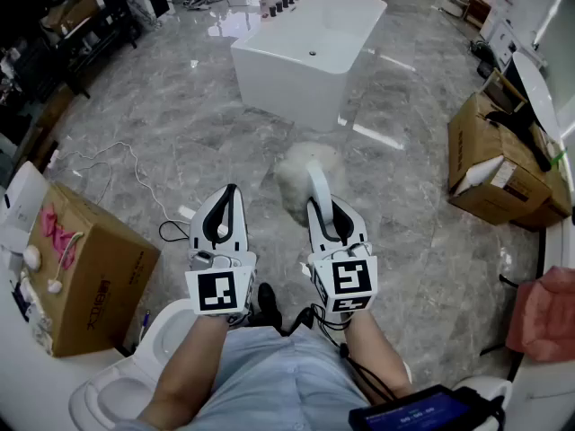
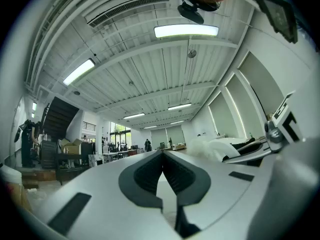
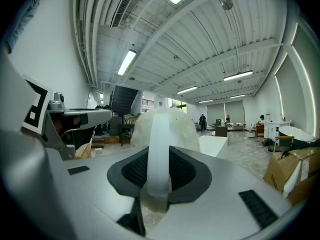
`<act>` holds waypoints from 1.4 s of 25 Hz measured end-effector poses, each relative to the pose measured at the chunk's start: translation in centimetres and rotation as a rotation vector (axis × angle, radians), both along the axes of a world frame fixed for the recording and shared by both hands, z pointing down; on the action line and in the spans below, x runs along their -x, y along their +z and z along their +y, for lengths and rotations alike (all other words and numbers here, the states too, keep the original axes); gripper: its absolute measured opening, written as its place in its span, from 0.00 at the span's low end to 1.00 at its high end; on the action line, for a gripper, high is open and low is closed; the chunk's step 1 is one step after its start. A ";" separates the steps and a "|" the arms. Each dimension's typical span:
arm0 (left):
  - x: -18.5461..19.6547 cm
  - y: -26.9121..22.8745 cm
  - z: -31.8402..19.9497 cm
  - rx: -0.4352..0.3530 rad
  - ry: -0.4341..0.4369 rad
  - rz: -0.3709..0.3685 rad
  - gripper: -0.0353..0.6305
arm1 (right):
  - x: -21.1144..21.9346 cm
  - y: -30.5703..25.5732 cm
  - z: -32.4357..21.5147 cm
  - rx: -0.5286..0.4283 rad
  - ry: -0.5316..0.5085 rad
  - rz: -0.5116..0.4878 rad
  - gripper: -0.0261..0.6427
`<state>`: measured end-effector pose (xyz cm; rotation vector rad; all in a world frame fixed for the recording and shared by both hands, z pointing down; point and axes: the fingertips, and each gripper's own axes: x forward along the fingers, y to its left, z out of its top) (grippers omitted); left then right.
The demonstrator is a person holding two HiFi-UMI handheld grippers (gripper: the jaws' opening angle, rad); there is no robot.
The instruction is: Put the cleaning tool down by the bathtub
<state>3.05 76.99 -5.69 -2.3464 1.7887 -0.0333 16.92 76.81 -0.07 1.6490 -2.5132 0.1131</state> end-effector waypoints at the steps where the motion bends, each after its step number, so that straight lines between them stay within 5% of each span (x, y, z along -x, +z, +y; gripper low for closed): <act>1: -0.1 -0.2 0.0 -0.003 0.001 -0.001 0.08 | -0.1 -0.1 0.0 0.000 -0.001 0.001 0.18; 18: -0.3 0.6 -1.6 -0.005 -0.036 -0.009 0.08 | -1.9 1.1 -1.9 0.013 -0.011 0.000 0.18; 35: 4.7 4.1 -23.9 0.043 -0.028 -0.005 0.08 | 1.4 4.9 -24.0 0.078 0.036 0.016 0.18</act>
